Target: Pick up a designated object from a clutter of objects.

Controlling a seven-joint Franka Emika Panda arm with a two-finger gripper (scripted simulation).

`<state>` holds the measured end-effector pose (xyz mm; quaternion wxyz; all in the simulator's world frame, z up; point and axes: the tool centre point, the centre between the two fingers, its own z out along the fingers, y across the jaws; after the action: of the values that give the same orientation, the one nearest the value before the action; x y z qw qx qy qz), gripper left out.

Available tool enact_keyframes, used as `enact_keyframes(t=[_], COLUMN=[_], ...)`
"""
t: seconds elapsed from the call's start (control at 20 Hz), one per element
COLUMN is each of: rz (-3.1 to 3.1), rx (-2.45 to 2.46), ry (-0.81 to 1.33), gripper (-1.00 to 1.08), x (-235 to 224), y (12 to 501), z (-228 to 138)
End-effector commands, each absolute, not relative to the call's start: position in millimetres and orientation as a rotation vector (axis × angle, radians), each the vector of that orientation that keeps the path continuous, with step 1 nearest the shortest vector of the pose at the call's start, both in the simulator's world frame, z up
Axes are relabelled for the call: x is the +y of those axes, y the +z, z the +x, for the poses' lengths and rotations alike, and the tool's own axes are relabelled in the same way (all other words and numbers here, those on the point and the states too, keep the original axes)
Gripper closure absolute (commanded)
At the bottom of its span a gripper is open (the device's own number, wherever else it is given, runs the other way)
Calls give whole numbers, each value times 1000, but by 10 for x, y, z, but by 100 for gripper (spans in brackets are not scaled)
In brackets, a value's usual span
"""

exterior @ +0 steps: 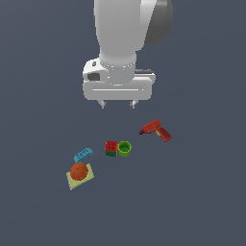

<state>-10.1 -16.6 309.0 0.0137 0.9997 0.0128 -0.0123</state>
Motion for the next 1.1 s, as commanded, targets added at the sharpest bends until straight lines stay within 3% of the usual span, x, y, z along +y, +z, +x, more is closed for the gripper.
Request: enact_keyframes(t=[0.0, 0.6, 1.05], rz=[3114, 3112, 3125], rx=[40, 23, -120], ry=[-38, -25, -23], gripper=[-92, -92, -92], x=[-166, -374, -501], y=[3090, 3236, 3004], z=[-101, -118, 17])
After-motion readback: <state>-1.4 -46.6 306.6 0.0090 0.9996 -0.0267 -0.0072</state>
